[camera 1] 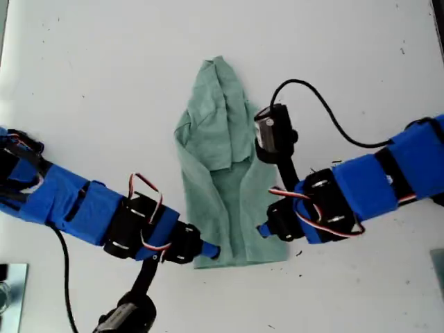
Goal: Fold t shirt
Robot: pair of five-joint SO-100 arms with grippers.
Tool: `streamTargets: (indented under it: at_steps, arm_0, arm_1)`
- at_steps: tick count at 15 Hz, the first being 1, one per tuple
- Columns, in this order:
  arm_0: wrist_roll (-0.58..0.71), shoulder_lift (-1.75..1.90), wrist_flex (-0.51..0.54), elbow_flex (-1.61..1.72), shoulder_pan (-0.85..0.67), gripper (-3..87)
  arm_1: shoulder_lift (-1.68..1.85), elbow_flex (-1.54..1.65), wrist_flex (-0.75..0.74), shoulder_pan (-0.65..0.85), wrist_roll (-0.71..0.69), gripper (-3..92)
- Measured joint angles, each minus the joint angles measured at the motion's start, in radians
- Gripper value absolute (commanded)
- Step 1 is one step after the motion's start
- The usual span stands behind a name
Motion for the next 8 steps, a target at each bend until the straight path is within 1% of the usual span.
streamTargets:
  at_steps: [1,2,3,4,5,8]
  arm_0:
    - [0.0,-0.041,-0.011,-0.011,-0.003,24.4]
    - [0.009,-0.086,-0.034,-0.041,-0.006,18.3]
    - [0.031,-0.123,-0.058,-0.072,-0.011,11.0]
    - [0.049,-0.155,-0.074,-0.097,-0.015,2.4]
    - [0.061,-0.166,-0.087,-0.097,-0.017,-0.2]
    - [0.08,-0.153,-0.097,-0.1,-0.018,-0.2]
  arm_1:
    - [-0.034,0.034,-0.049,-0.003,0.002,20.1]
    - [-0.071,0.091,-0.135,-0.011,0.018,15.0]
    - [-0.087,0.114,-0.202,-0.021,0.031,12.1]
    - [-0.117,0.126,-0.25,-0.032,0.052,8.6]
    - [-0.146,0.13,-0.29,-0.041,0.061,2.5]
    - [-0.169,0.115,-0.35,-0.058,0.06,2.5]
